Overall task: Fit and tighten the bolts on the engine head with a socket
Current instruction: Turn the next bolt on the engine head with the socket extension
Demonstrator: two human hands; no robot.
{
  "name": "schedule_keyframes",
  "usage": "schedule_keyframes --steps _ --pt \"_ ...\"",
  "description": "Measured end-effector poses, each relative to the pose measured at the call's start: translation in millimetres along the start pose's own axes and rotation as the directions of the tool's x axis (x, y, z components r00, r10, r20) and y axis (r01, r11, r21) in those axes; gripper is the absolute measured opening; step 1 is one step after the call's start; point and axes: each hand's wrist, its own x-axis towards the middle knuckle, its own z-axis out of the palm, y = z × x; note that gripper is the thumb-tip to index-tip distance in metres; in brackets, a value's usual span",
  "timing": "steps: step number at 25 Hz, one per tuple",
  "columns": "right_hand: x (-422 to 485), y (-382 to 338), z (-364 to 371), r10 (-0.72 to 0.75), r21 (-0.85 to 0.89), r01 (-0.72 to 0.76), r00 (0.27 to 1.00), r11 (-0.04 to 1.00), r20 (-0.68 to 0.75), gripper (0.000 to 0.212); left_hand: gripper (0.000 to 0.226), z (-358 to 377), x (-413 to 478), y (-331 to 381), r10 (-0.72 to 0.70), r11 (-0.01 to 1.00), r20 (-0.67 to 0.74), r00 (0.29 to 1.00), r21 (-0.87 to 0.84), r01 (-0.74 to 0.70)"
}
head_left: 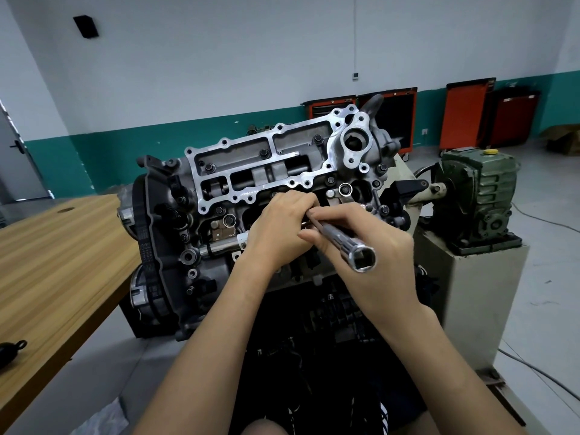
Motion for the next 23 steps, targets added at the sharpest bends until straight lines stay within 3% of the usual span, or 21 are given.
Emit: schedule_keyframes --steps 3,9,13,18,21,23 --pt "-3.8 -1.9 5.7 -0.029 0.043 0.026 0.996 0.999 0.081 0.027 0.015 -2.0 -1.0 2.5 -0.042 0.999 -0.018 0.999 -0.03 0.042" --pt "-0.7 1.1 1.6 -0.042 -0.011 0.042 0.998 0.999 -0.037 0.024 0.011 -0.5 0.2 0.0 0.0 1.0 0.027 1.0 0.015 0.0" --pt "-4.4 -1.0 7.4 -0.078 0.029 0.076 0.995 0.997 0.06 0.029 0.015 -2.2 -0.7 2.6 -0.029 1.0 0.007 1.0 -0.01 0.029" --pt "-2.0 0.3 1.8 -0.069 -0.023 0.069 0.997 0.997 -0.043 0.026 0.011 -1.8 -1.8 2.7 -0.005 1.0 0.012 1.0 0.027 0.004" --pt "-6.1 -2.8 7.0 -0.08 0.036 0.078 0.995 0.996 0.053 0.029 0.006 -4.0 -2.6 3.1 -0.073 0.995 0.005 0.997 -0.063 0.073" --pt "-4.8 -1.7 6.6 -0.105 0.016 0.105 0.991 0.994 0.08 0.032 0.009 -5.8 -2.0 5.1 -0.033 0.999 0.005 0.999 -0.023 0.033"
